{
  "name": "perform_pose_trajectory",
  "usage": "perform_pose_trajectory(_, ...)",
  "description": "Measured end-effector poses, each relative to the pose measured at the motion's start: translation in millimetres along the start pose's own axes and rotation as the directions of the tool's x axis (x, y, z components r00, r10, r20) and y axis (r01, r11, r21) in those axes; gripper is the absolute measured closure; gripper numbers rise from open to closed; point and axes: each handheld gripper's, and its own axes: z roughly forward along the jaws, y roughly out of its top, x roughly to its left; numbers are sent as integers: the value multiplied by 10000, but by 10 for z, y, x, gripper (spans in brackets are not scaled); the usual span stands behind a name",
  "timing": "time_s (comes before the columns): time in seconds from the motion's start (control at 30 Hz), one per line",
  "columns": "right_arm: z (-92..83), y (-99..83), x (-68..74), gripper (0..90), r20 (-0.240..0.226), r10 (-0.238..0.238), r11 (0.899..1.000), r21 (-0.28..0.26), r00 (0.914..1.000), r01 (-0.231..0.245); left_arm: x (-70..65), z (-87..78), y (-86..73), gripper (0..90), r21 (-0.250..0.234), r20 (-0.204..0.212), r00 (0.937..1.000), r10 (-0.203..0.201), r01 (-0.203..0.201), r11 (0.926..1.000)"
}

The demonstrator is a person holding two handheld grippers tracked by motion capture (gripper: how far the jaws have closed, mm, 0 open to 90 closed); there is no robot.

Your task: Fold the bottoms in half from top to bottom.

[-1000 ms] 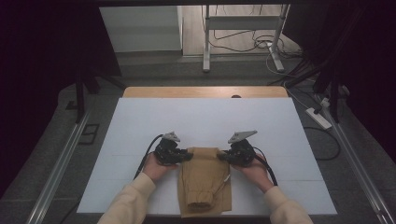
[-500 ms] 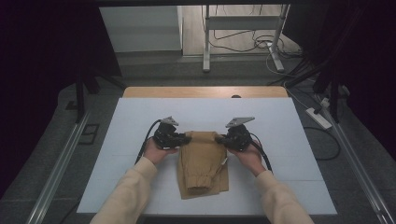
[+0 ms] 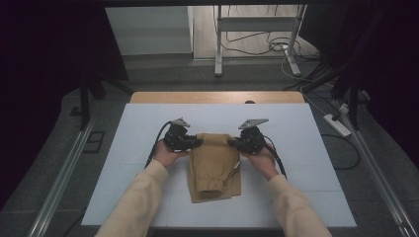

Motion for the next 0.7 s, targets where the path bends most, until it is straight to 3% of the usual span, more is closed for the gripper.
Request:
perform_pose_trajectory(0.53, 84, 139, -196, 794, 452, 134, 9999, -13, 9989, -133, 181, 131, 239, 731, 27, -251, 9997, 30, -29, 10000)
perform_pose_trajectory(0.7, 76, 198, -265, 794, 640, 217, 9997, -69, 9977, -213, 193, 155, 334, 728, -11, -526, 9983, 262, -263, 9997)
